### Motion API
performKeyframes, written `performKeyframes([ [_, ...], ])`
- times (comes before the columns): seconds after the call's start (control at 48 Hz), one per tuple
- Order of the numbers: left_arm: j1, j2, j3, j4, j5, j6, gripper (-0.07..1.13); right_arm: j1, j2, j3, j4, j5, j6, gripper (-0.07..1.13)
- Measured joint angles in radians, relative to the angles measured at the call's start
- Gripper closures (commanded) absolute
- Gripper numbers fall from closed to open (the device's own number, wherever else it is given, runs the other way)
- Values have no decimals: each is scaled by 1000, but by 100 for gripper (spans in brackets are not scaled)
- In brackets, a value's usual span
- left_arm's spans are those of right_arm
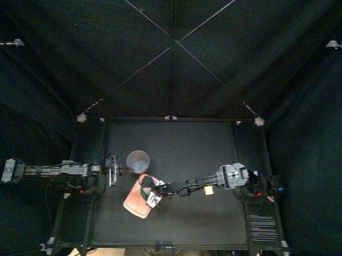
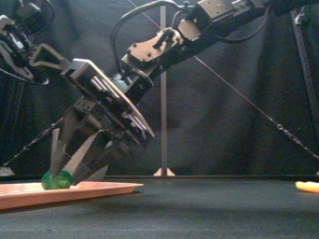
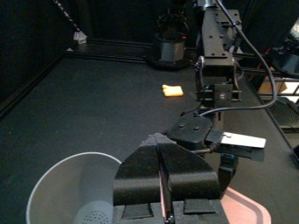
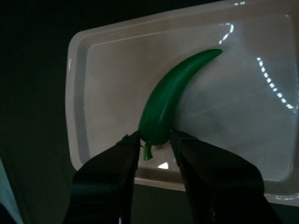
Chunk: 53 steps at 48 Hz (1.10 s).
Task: Pick the green pepper then place it on the pink plate
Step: Drop green pepper on the pink plate and return to neutral
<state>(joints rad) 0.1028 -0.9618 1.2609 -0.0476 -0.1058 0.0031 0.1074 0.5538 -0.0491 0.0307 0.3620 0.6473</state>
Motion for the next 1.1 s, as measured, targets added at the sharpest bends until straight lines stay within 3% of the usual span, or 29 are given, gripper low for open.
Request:
performKeyframes([
  [0.229, 0, 0, 0, 0, 0, 0, 95, 18, 0, -31, -84, 12, 0, 20],
  [0.542, 0, 0, 0, 2, 2, 0, 95, 20, -14, -61, -123, 123, 0, 18],
  [1.104, 21, 0, 0, 2, 0, 2, 95, 11, -293, 141, -568, 137, -6, 18],
])
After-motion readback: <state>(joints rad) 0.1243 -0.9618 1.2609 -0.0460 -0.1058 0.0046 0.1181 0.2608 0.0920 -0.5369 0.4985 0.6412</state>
